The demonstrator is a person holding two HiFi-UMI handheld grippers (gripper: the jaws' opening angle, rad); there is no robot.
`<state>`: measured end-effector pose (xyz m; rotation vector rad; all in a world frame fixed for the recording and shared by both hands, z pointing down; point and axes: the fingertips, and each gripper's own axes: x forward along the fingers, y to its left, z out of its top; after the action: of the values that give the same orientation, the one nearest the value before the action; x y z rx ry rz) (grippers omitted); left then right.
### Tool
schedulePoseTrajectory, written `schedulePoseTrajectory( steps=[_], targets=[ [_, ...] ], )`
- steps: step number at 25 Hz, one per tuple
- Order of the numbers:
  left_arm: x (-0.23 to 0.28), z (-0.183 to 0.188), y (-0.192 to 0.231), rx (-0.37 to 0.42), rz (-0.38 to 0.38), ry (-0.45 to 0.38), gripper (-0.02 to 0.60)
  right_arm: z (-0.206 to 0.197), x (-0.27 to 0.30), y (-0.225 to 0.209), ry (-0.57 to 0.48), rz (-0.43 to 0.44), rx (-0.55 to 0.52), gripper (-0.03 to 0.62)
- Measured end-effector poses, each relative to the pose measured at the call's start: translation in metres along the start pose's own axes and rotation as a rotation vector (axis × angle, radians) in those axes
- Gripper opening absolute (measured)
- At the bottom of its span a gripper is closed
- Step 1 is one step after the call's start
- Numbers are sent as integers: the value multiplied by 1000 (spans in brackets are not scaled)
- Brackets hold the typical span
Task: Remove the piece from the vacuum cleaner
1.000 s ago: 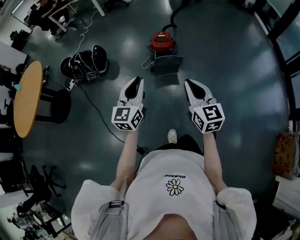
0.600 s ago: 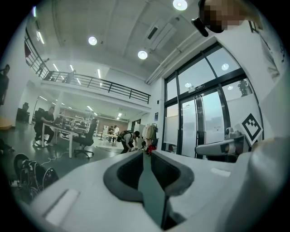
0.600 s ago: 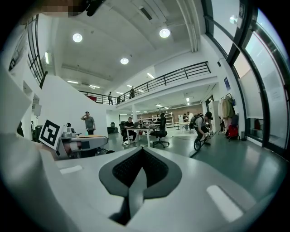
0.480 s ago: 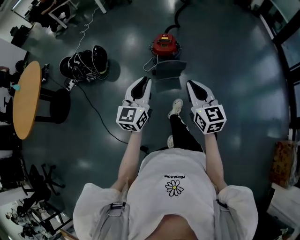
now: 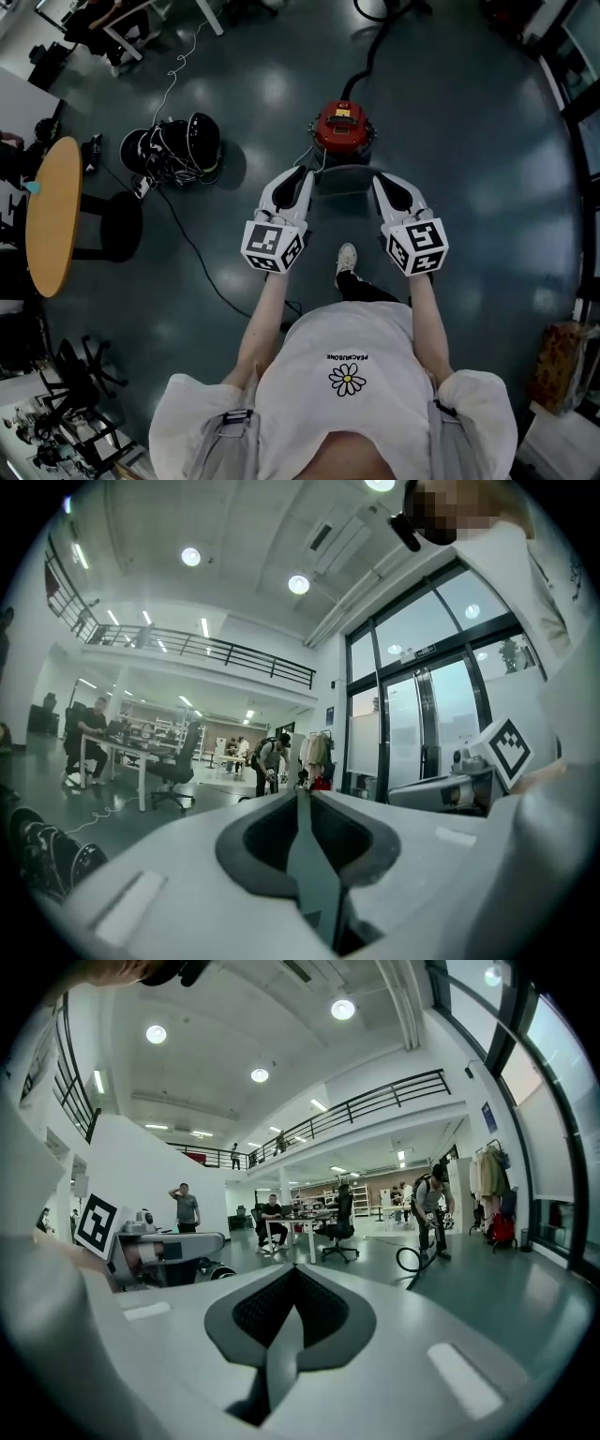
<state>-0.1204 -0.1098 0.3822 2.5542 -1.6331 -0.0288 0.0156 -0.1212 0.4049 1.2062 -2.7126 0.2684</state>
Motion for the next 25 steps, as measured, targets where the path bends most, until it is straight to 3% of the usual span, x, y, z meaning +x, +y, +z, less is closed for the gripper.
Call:
schedulePoseTrajectory(
  steps=[8, 25],
  targets=[
    [85, 6, 33, 71, -21, 58, 0, 28, 87, -70, -29, 7, 49, 26],
    [196, -1, 78, 94, -153, 175, 0, 58, 141, -146, -53, -107, 81, 26]
  ],
)
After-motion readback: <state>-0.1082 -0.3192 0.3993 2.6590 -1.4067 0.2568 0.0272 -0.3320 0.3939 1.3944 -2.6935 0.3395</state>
